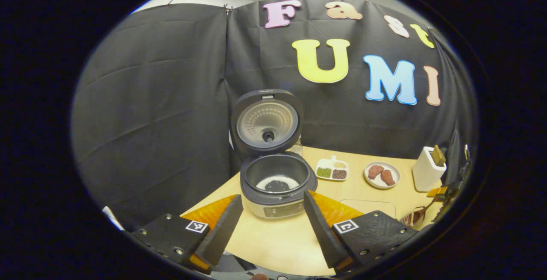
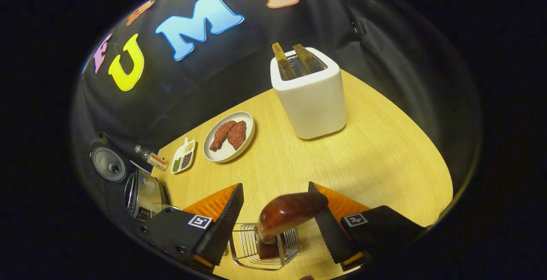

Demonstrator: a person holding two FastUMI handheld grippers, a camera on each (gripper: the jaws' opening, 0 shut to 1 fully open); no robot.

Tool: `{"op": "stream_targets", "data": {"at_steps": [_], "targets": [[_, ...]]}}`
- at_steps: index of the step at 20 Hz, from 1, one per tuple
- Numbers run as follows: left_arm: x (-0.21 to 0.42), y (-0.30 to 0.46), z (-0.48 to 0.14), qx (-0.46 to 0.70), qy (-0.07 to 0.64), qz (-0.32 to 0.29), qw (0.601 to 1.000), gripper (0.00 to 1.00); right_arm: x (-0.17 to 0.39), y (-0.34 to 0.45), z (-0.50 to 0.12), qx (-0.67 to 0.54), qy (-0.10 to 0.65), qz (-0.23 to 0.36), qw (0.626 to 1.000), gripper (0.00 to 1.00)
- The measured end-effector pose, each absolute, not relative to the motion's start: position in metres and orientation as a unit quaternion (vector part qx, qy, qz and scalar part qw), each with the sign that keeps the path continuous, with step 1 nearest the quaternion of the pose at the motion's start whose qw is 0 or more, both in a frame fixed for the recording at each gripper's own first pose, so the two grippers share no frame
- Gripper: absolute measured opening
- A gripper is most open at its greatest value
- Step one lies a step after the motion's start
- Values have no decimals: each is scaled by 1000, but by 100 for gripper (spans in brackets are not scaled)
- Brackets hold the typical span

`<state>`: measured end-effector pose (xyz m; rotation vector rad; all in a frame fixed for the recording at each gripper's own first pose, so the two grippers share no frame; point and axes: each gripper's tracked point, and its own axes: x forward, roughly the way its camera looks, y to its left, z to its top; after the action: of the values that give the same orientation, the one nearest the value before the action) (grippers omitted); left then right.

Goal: Close the left gripper, press the button to open the rice cooker; take a wooden spoon from the chopstick holder with the right hand, scoop a spoonful of rice and pour it into the rice cooker, then put the wooden spoon back into the chopstick holder.

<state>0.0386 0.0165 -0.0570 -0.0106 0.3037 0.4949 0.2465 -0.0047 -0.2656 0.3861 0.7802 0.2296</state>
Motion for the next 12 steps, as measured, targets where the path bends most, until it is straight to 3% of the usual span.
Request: {"op": "stream_targets", "data": {"at_steps": [1, 2, 3, 4, 6, 10, 12], "targets": [[36, 13, -60, -6, 153, 243, 958, 90, 251, -2, -267, 192, 377, 110, 900, 90], [36, 11, -64, -6, 158, 241, 958, 90, 253, 0, -269, 196, 378, 107, 899, 63], [36, 9, -67, -5, 163, 238, 957, 87, 252, 0, -271, 199, 385, 104, 895, 53], [39, 7, -70, -1, 166, 235, 958, 86, 252, 2, -270, 209, 391, 100, 891, 29], [50, 3, -73, 8, 166, 225, 960, 90, 245, 0, -268, 224, 400, 91, 884, 32], [75, -12, -74, 25, 164, 176, 970, 87, 230, 3, -241, 240, 373, 94, 891, 25], [87, -19, -72, 31, 157, 136, 978, 90, 223, 1, -223, 234, 344, 88, 905, 25]]}}
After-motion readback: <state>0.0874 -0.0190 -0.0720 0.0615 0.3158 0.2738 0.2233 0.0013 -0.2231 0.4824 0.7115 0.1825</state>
